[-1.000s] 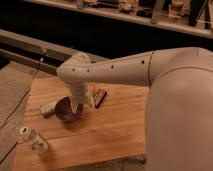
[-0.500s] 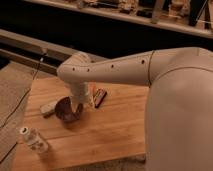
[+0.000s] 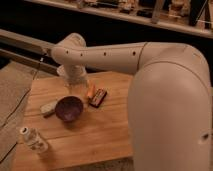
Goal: Pick up the ceramic cup
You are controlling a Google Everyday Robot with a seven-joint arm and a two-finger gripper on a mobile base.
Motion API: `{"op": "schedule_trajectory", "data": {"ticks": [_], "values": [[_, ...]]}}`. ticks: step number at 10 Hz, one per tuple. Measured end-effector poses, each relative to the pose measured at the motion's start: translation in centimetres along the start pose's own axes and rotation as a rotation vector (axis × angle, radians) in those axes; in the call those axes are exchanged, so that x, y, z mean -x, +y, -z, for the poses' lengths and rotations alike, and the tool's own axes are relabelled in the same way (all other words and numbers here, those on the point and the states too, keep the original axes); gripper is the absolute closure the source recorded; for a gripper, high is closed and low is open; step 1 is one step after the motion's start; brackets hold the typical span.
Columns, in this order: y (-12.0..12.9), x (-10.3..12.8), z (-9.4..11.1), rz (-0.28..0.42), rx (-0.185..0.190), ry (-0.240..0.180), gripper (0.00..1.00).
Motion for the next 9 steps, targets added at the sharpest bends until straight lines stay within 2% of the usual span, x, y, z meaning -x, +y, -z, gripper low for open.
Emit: {"op": "schedule_trajectory", "data": {"ticks": [2, 3, 7, 9], "values": [[0.3, 4.7, 0.6, 0.019, 0.034, -0.102, 0.35], [0.0, 6.4, 0.5, 0.012, 0.05, -0.134, 0.35], [-1.6, 10.3, -1.8, -0.028, 0.063, -0.192, 0.35], [-0.9, 11.3, -2.5, -0.034, 0.086, -0.206, 0.35]]}}
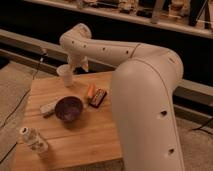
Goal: Pick up the ceramic cup
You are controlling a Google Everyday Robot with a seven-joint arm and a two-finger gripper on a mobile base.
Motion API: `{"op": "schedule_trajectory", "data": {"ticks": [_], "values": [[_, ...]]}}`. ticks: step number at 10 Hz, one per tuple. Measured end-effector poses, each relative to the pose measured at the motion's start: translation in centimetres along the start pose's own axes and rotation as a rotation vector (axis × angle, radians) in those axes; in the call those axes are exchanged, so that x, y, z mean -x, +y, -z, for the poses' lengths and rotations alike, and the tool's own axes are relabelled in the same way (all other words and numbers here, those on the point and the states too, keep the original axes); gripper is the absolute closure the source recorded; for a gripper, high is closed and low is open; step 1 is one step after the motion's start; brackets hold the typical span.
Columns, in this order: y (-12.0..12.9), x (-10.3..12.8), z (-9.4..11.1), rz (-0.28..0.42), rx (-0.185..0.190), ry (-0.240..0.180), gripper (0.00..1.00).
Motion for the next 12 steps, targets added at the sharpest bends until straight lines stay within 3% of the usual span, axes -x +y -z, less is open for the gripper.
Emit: {"op": "schedule_trajectory", "data": {"ticks": [4, 8, 12], "values": [[2.6, 1.9, -1.0, 0.017, 0.036, -0.032, 0.35], [2.7, 2.3, -2.6, 0.035, 0.031, -0.013, 0.35], [1.9, 3.3, -4.9, 0.034, 0.014, -0.023, 0.35]]}}
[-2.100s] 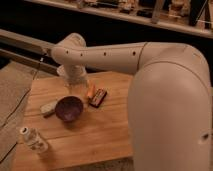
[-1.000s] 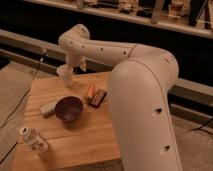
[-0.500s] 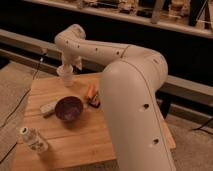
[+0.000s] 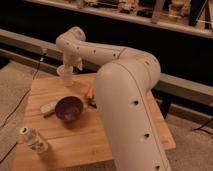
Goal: Pick up the ceramic cup
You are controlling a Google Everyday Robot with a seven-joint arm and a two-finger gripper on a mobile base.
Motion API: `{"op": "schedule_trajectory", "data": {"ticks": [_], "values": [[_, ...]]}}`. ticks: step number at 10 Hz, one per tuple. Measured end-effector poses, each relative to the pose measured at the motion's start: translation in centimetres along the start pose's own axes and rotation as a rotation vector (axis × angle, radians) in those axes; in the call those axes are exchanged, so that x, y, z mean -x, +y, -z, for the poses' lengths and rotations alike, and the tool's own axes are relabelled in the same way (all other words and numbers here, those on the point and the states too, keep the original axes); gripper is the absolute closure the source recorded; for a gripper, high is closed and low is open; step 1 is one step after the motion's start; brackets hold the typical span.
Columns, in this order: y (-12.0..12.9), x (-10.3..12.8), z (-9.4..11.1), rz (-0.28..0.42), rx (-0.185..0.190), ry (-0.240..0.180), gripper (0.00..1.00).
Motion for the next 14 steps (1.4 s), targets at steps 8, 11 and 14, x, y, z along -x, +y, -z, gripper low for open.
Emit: {"op": "schedule_trajectory", "data": {"ticks": [8, 11, 14], "values": [[0.3, 0.1, -3.8, -0.009, -0.03, 0.006, 0.35], [0.9, -0.2, -4.7, 0.012, -0.038, 0.025, 0.38], [1.3, 0.0, -4.7, 0.017, -0.031, 0.027, 0.68]]}}
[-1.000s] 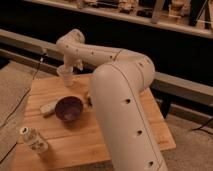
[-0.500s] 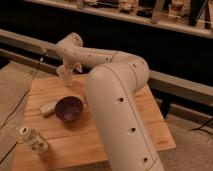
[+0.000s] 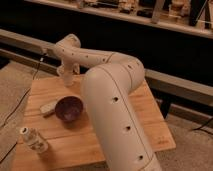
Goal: Pick up the ceramic cup
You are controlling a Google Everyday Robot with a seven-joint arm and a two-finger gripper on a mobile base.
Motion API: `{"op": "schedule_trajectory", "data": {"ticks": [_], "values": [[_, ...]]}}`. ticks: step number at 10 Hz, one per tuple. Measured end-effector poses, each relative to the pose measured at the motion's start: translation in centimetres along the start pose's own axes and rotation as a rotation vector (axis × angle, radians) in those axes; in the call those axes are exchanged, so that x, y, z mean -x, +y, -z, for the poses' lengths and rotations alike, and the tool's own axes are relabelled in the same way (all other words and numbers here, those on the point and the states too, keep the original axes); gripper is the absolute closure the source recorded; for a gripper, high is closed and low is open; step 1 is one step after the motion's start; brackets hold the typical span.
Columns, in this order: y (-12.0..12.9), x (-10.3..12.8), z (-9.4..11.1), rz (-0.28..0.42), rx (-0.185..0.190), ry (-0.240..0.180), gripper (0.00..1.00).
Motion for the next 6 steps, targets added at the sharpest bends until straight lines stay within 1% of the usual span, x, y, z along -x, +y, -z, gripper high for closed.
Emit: {"op": "schedule_trajectory", "data": {"ticks": [1, 3, 4, 6], "values": [[0.03, 0.05, 0.08, 0.002, 0.002, 0.001, 0.82], [-0.04, 0.01, 0.15, 0.002, 0.002, 0.005, 0.98], [-0.14, 0.02, 0.27, 0.004, -0.001, 0.006, 1.0], [0.01, 0.09, 0.84, 0.013, 0.007, 0.006, 1.0]]}}
